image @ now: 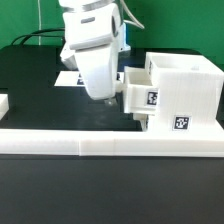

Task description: Assemble drawer

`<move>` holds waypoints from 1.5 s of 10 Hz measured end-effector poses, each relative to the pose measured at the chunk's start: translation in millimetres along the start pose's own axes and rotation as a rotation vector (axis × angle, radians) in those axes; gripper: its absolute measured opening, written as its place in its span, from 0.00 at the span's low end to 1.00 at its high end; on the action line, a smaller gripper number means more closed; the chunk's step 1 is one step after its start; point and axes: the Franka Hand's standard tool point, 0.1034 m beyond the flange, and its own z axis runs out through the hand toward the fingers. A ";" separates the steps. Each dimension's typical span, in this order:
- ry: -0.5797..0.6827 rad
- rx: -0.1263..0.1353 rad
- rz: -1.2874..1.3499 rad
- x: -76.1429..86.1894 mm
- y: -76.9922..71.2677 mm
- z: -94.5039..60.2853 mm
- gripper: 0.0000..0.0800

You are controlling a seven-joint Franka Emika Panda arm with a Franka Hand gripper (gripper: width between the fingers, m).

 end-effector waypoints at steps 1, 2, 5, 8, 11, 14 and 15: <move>0.001 0.006 0.005 -3.0 -1.4 1.4 0.81; 0.001 0.005 0.008 -4.0 -1.2 1.1 0.81; 0.003 -0.001 -0.006 5.9 -0.1 3.8 0.81; 0.011 -0.029 -0.026 31.8 4.1 11.4 0.81; 0.012 -0.036 -0.007 33.8 6.0 11.3 0.81; 0.003 0.014 -0.010 -1.7 -0.5 0.6 0.81; -0.017 0.008 -0.020 -9.8 3.5 -4.8 0.81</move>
Offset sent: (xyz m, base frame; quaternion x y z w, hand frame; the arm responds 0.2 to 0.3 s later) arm 0.0000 0.0000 0.0000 0.0000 0.0000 0.0000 1.0000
